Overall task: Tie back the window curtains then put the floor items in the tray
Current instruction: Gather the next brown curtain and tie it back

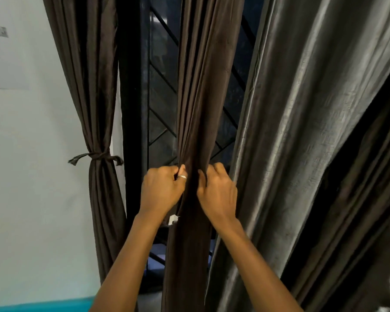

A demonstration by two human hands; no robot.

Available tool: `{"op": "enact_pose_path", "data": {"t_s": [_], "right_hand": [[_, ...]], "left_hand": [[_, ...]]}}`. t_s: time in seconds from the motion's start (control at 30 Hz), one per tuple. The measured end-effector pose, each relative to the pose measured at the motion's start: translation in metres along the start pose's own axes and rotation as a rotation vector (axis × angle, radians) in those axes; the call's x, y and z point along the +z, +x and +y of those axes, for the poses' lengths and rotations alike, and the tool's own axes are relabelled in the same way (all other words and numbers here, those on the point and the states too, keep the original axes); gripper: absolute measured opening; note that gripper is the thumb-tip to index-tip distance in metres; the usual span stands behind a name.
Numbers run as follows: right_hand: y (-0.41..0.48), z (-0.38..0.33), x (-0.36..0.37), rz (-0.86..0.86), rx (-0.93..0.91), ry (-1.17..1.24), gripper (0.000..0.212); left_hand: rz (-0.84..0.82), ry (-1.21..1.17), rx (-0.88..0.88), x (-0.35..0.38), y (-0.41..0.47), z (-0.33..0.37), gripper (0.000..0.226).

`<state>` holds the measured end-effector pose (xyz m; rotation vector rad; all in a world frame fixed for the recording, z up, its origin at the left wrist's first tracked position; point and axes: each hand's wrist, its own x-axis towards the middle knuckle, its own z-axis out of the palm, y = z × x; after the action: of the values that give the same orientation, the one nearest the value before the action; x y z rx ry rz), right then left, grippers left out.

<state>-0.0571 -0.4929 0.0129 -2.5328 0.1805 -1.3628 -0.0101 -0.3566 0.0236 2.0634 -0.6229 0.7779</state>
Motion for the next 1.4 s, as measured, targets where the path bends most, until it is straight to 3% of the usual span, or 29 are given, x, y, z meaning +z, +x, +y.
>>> {"op": "enact_pose_path", "data": {"t_s": [0.2, 0.37, 0.73, 0.9, 1.0, 1.2, 1.3, 1.4], "right_hand": [[-0.013, -0.017, 0.001, -0.140, -0.002, -0.081, 0.028], [-0.014, -0.016, 0.007, -0.252, -0.023, -0.092, 0.048], [-0.016, -0.011, 0.006, -0.312, -0.054, -0.008, 0.058], [-0.017, -0.008, 0.009, -0.351, -0.078, 0.021, 0.035], [-0.020, -0.004, 0.011, -0.380, -0.110, 0.052, 0.033], [-0.015, 0.013, 0.011, -0.388, -0.145, 0.329, 0.061], [-0.003, 0.029, 0.004, -0.458, -0.101, 0.658, 0.041], [0.018, 0.046, 0.003, -0.394, 0.044, 0.719, 0.038]], "left_hand": [[-0.024, 0.045, 0.003, 0.013, -0.002, 0.014, 0.053], [-0.019, 0.060, -0.023, 0.015, 0.003, 0.011, 0.054], [0.003, -0.017, -0.091, 0.025, -0.002, 0.018, 0.043], [-0.023, -0.093, -0.192, 0.027, 0.001, 0.030, 0.055], [-0.016, 0.020, -0.210, 0.028, 0.005, 0.032, 0.046], [-0.017, 0.027, -0.141, 0.023, 0.003, 0.028, 0.034], [-0.070, -0.008, -0.145, 0.010, 0.004, 0.018, 0.027], [-0.161, -0.115, -0.155, -0.003, 0.002, 0.013, 0.032]]}}
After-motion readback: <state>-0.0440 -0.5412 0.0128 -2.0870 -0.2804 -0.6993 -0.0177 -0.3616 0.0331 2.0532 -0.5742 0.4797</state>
